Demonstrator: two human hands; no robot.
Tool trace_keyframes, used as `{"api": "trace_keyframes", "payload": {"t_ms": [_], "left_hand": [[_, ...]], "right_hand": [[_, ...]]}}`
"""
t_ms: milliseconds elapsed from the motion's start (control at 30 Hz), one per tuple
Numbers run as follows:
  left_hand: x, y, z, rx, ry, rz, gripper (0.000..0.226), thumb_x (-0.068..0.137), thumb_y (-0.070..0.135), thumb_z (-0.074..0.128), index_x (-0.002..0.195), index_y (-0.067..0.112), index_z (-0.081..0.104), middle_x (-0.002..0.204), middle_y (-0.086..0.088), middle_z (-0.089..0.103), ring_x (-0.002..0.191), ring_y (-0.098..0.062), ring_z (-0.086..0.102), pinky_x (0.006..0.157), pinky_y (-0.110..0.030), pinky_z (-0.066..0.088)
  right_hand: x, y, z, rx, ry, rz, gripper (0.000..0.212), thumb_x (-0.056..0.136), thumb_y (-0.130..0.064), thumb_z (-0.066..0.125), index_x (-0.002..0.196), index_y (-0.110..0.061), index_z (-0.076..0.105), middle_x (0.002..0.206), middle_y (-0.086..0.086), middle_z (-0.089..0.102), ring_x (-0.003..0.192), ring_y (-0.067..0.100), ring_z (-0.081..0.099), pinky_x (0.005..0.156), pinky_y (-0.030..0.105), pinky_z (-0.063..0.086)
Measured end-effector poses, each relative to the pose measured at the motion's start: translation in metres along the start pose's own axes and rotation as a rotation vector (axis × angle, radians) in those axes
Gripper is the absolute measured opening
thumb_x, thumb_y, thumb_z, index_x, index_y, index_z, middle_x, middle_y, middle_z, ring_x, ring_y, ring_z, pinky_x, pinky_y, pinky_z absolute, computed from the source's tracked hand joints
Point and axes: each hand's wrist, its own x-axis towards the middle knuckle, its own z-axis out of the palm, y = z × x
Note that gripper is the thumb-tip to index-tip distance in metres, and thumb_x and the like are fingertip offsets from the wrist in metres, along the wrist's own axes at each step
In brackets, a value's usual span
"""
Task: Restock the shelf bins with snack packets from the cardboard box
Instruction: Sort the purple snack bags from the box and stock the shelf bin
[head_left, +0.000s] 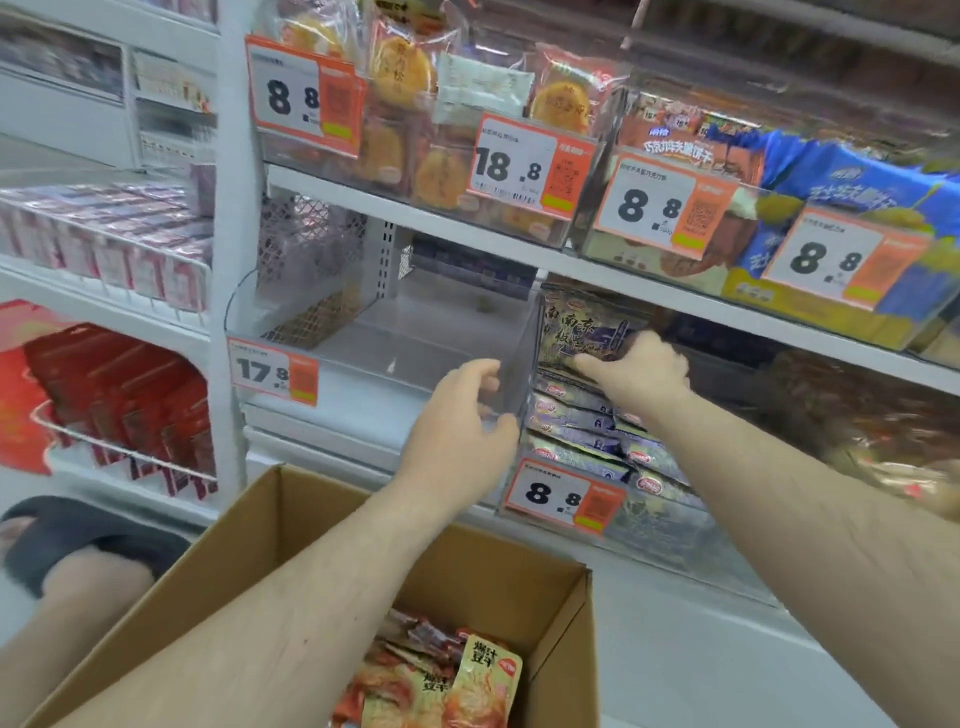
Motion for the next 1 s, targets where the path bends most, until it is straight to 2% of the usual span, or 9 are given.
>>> {"api": "trace_keyframes", "payload": {"t_ms": [100, 233, 333, 467, 600, 767, 867, 933, 1000], "left_hand": [[-0.037, -0.033, -0.026, 0.026, -0.028, -0.08, 0.033, 0.091, 0.014, 0.059, 0.117, 0.034, 0.053, 0.109, 0.017, 0.058, 0.091, -0.005, 0.058, 0.081, -0.026, 0.048], [-0.082, -0.087, -0.058, 0.211, -0.125, -0.229, 0.022, 0.088, 0.012, 0.062, 0.105, 0.025, 0.063, 0.096, 0.015, 0.063, 0.087, -0.009, 0.059, 0.077, -0.019, 0.041], [-0.113, -0.121, -0.079, 0.231, -0.151, -0.377, 0.021, 0.087, 0.013, 0.062, 0.101, 0.029, 0.061, 0.092, 0.018, 0.061, 0.087, -0.004, 0.059, 0.07, -0.011, 0.04], [-0.143, -0.153, -0.105, 0.21, -0.123, -0.529, 0.018, 0.089, 0.015, 0.064, 0.097, 0.031, 0.061, 0.093, 0.017, 0.062, 0.083, 0.003, 0.057, 0.067, -0.009, 0.04], [-0.156, -0.172, -0.119, 0.201, -0.086, -0.618, 0.019, 0.086, 0.014, 0.065, 0.095, 0.031, 0.062, 0.098, 0.013, 0.066, 0.089, -0.005, 0.062, 0.078, -0.018, 0.046], [-0.161, -0.176, -0.125, 0.147, -0.059, -0.642, 0.019, 0.087, 0.013, 0.065, 0.099, 0.027, 0.063, 0.096, 0.011, 0.066, 0.089, -0.009, 0.065, 0.077, -0.018, 0.048], [-0.164, -0.174, -0.127, 0.09, -0.01, -0.653, 0.017, 0.089, 0.014, 0.064, 0.101, 0.026, 0.064, 0.097, 0.01, 0.066, 0.092, -0.009, 0.064, 0.081, -0.023, 0.049], [-0.166, -0.171, -0.128, 0.063, 0.005, -0.657, 0.013, 0.092, 0.018, 0.063, 0.103, 0.024, 0.065, 0.097, 0.009, 0.066, 0.087, -0.005, 0.061, 0.075, -0.022, 0.046], [-0.169, -0.168, -0.133, 0.075, -0.007, -0.645, 0.011, 0.095, 0.024, 0.059, 0.104, 0.024, 0.064, 0.094, 0.009, 0.064, 0.08, -0.004, 0.057, 0.069, -0.022, 0.042]], "right_hand": [[-0.067, -0.016, 0.023, 0.171, 0.119, -0.326, 0.017, 0.081, -0.032, 0.068, 0.091, -0.02, 0.06, 0.084, -0.004, 0.062, 0.088, 0.018, 0.058, 0.077, 0.031, 0.044], [-0.167, -0.016, 0.096, 0.106, -0.258, -0.499, 0.018, 0.078, -0.021, 0.066, 0.065, -0.024, 0.054, 0.062, -0.008, 0.056, 0.071, 0.018, 0.056, 0.065, 0.03, 0.043], [-0.21, 0.004, 0.169, -0.095, -0.707, -0.462, 0.007, 0.077, -0.027, 0.068, 0.077, -0.022, 0.062, 0.075, -0.005, 0.062, 0.08, 0.022, 0.062, 0.068, 0.03, 0.047], [-0.275, 0.025, 0.242, -0.309, -1.226, -0.417, 0.046, 0.082, -0.039, 0.073, 0.116, -0.011, 0.059, 0.095, 0.006, 0.064, 0.088, 0.026, 0.062, 0.069, 0.03, 0.045], [-0.322, 0.022, 0.286, -0.199, -1.202, -0.316, 0.075, 0.075, -0.059, 0.074, 0.128, -0.011, 0.051, 0.123, 0.007, 0.061, 0.109, 0.026, 0.06, 0.082, 0.029, 0.048], [-0.332, 0.002, 0.302, 0.134, -1.097, 0.093, 0.048, 0.073, -0.063, 0.072, 0.091, -0.021, 0.061, 0.082, -0.005, 0.064, 0.072, 0.013, 0.059, 0.066, 0.025, 0.047], [-0.328, -0.011, 0.307, 0.377, -1.092, 0.504, 0.09, 0.057, -0.08, 0.062, 0.119, -0.014, 0.061, 0.106, 0.006, 0.068, 0.076, 0.018, 0.055, 0.069, 0.03, 0.044], [-0.324, -0.02, 0.315, 0.474, -1.1, 0.597, 0.071, 0.074, -0.057, 0.069, 0.128, -0.013, 0.056, 0.111, 0.006, 0.065, 0.079, 0.017, 0.054, 0.069, 0.027, 0.042], [-0.321, -0.027, 0.315, 0.475, -1.131, 0.591, 0.032, 0.081, -0.022, 0.072, 0.109, -0.01, 0.061, 0.085, 0.007, 0.063, 0.059, 0.016, 0.055, 0.059, 0.023, 0.043]]}}
